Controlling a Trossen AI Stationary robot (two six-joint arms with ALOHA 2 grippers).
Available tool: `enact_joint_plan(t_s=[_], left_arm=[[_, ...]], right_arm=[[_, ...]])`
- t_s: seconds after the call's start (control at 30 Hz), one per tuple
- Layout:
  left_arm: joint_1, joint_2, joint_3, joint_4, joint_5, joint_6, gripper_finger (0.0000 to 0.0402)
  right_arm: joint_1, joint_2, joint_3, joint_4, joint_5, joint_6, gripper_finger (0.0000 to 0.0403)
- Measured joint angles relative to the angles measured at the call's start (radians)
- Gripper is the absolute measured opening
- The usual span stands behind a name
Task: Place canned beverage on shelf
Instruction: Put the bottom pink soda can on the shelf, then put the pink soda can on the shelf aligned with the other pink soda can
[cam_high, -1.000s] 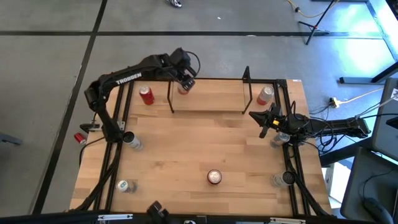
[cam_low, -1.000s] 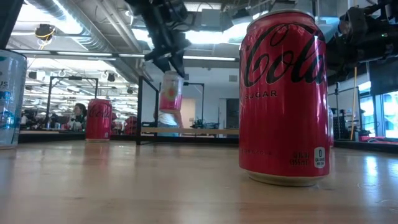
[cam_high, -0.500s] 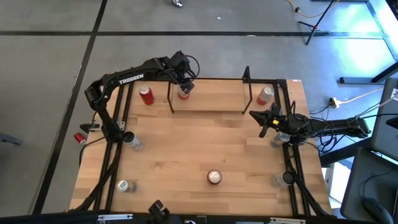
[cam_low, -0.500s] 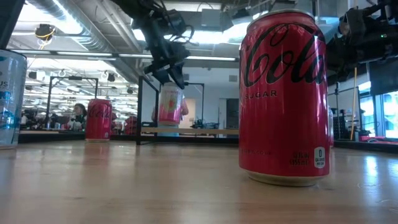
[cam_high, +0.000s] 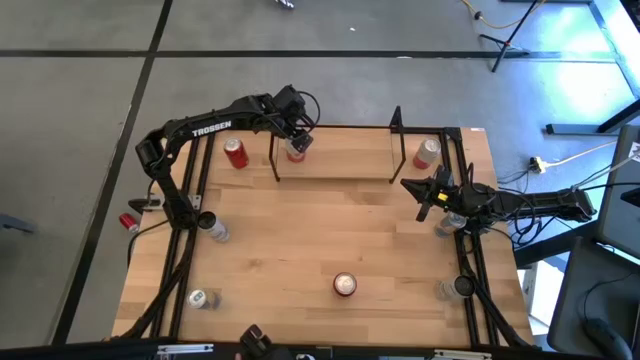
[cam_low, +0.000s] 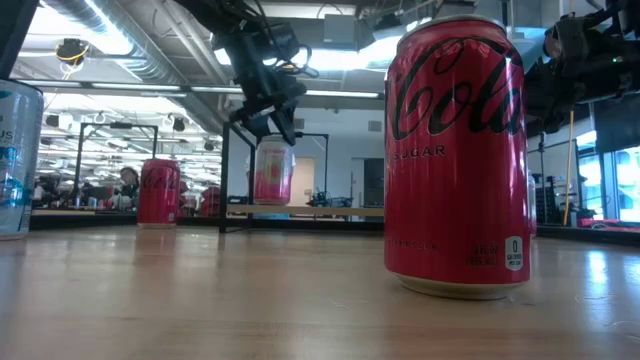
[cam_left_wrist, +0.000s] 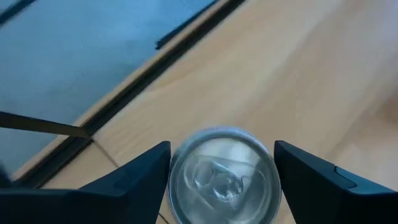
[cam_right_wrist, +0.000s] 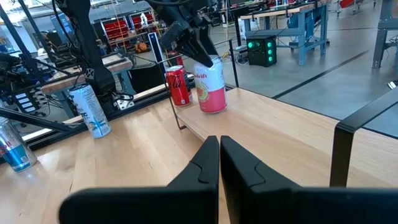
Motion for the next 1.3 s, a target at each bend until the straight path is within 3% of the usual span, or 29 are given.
enact_joint_plan(t_s=[0.17, 0.37, 0.5, 0.73, 0.83, 1.0, 1.2, 1.3], left_arm=[[0.000, 0.000, 0.006, -0.007, 0.033, 0.044, 0.0287], [0.000, 0.000, 0.096, -0.020, 0.025, 0.048, 0.0290], [-0.008, 0.000, 0.208, -0.056, 0.048, 0.073, 0.0290], [-0.039, -0.007, 0.308, -0.114, 0.064, 0.190, 0.0290], [-0.039, -0.014, 0.308, -0.119, 0.109, 0.257, 0.0290], [-0.013, -0.043, 0.308, -0.142, 0.203, 0.333, 0.0290], [0.020, -0.081, 0.308, -0.141, 0.308, 0.386, 0.0290], [0.022, -0.094, 0.308, -0.144, 0.313, 0.424, 0.0290]], right_arm=[[0.000, 0.000, 0.000, 0.001, 0.001, 0.000, 0.0022], [0.000, 0.000, 0.046, -0.039, 0.009, -0.006, 0.0106], [0.000, 0.006, 0.168, -0.219, 0.127, -0.034, 0.0169], [-0.011, 0.140, 0.454, -0.585, 0.444, 0.013, 0.0251], [-0.082, 0.236, 0.557, -0.694, 0.473, 0.078, 0.0269], [-0.311, 0.408, 0.687, -0.830, 0.337, 0.141, 0.0275], [-0.631, 0.582, 0.770, -0.917, 0.023, 0.183, 0.0276], [-0.764, 0.642, 0.788, -0.948, -0.140, 0.184, 0.0276]])
